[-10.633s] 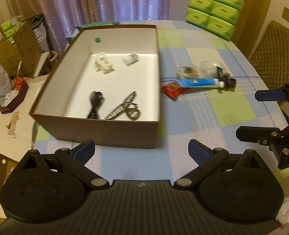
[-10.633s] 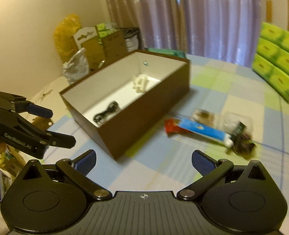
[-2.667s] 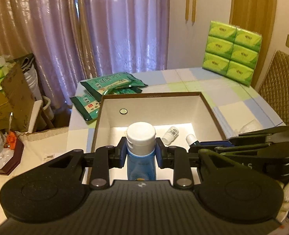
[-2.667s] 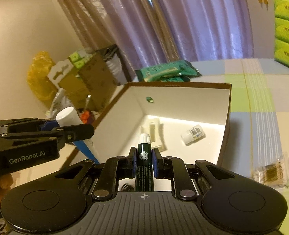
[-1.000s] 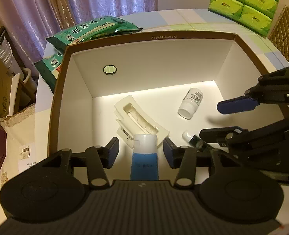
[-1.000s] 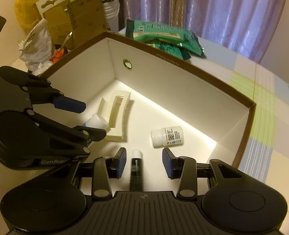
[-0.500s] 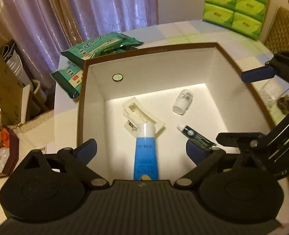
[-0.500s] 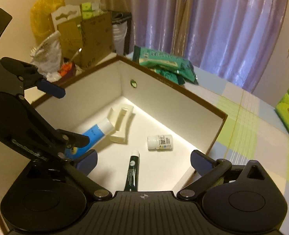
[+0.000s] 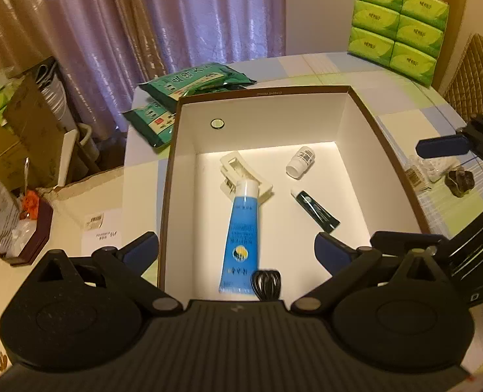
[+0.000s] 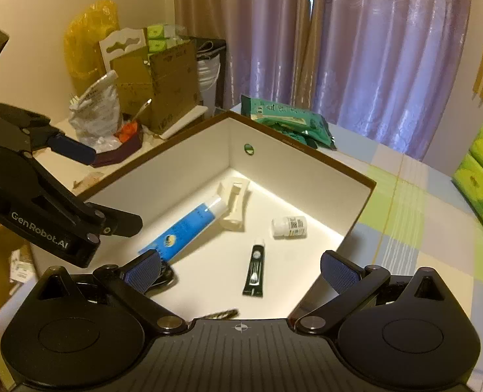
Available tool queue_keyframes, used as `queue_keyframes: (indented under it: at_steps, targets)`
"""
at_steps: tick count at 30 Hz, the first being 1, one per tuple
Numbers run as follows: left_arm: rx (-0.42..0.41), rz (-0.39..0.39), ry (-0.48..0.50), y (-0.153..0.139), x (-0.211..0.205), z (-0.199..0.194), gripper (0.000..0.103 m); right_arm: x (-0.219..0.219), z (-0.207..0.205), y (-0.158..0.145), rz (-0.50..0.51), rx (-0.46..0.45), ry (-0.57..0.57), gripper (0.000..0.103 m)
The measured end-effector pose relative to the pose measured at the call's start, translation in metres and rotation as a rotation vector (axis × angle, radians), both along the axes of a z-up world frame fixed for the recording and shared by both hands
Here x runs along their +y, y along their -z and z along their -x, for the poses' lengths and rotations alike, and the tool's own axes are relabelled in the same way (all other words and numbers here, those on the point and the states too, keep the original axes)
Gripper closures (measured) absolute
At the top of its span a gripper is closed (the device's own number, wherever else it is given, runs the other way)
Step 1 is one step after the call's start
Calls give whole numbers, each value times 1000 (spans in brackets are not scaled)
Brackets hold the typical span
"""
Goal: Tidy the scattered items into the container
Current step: 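Withdraw both tools from the box toward the scrunchie and snack packet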
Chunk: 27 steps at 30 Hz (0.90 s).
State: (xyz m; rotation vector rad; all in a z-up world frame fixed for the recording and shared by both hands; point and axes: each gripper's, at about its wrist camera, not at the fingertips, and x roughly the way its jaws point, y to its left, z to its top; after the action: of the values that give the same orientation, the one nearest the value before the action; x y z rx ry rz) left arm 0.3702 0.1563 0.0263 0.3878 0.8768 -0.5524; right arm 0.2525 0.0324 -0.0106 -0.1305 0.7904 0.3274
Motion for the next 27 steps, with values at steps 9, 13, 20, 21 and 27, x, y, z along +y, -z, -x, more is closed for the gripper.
queue_keyframes:
  at_steps: [9,13,20,21,27]
  targets:
    - [8,30,-67,-12,25,51,3,-4,51,-5,-38,16,-23,2]
    - [13,41,-97,-16,31,75,3,-8,74,-4,-57,30,-30,2]
    - [52,62,-124,-12,32,119,3,-15,107,-6,-89,46,-49,2]
    - [62,61,-128,-10,31,125,3,-16,111,-5,-90,50,-52,2]
    - [81,43,-163,-3,26,151,3,-28,132,0,-97,84,-70,2]
